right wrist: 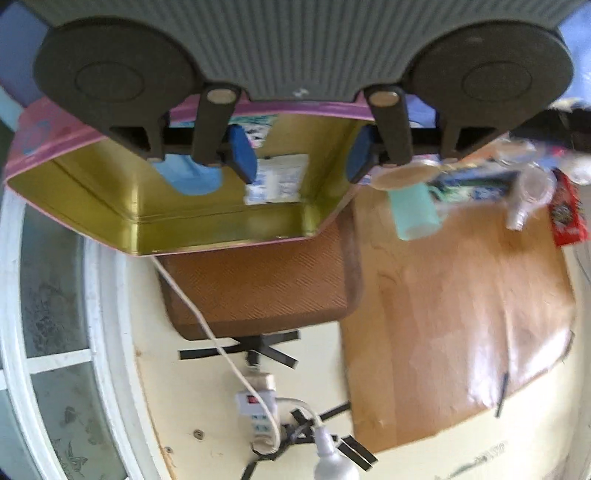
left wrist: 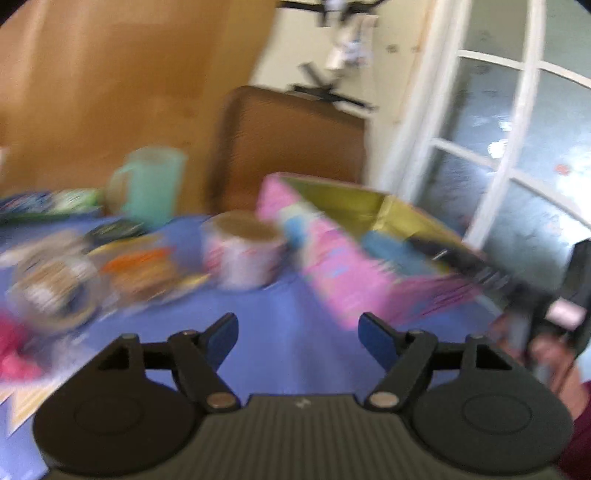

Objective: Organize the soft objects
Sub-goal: 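Grasp the white wrapped packet with the right gripper and place it in the tin, then grasp the bagged round biscuit with the right gripper and drop it into the tin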

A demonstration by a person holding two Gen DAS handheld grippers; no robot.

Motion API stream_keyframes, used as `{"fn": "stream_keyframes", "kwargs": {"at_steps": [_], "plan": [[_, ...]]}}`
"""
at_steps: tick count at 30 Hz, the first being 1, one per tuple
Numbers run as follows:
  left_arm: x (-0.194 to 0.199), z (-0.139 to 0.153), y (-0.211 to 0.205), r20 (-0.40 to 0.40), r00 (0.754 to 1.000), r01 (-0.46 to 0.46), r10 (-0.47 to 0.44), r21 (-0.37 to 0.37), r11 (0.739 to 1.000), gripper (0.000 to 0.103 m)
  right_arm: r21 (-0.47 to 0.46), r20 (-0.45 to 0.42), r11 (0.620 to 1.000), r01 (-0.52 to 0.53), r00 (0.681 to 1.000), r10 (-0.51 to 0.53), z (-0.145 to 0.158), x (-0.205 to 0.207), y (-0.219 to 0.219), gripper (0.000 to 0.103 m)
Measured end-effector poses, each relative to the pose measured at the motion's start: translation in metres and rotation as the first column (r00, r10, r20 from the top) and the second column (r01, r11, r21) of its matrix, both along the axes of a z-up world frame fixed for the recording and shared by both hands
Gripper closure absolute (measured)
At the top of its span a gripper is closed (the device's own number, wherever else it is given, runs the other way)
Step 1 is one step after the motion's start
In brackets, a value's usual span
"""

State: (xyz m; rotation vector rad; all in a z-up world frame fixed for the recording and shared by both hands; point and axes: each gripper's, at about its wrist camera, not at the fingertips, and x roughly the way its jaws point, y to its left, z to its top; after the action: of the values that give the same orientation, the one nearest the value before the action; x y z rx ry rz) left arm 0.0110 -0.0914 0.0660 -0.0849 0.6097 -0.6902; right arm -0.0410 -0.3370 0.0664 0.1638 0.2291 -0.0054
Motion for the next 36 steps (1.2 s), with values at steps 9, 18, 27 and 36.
{"fn": "stream_keyframes", "kwargs": {"at_steps": [9, 18, 27, 36], "plan": [[0.002, -0.034, 0.107, -0.063, 0.970, -0.236, 0.235, -0.019, 0.971, 0.029, 0.068, -0.108, 0.967, -0.247, 0.961, 0.253, -0.009, 0.037, 0.078, 0.058], [0.009, -0.043, 0.141, -0.144, 0.945, -0.316, 0.295, -0.163, 0.935, 0.029, 0.355, -0.288, 0.916, -0.189, 0.910, 0.300, -0.038, 0.134, 0.095, 0.058], [0.007, -0.045, 0.140, -0.140, 0.945, -0.316, 0.294, -0.167, 0.934, 0.029, 0.470, -0.342, 0.859, -0.203, 0.855, 0.390, -0.041, 0.132, 0.104, 0.097], [0.007, -0.043, 0.137, -0.157, 0.956, -0.274, 0.248, -0.179, 0.945, 0.026, 0.430, -0.308, 0.826, -0.365, 0.800, 0.514, -0.019, 0.005, 0.069, 0.099]]}}
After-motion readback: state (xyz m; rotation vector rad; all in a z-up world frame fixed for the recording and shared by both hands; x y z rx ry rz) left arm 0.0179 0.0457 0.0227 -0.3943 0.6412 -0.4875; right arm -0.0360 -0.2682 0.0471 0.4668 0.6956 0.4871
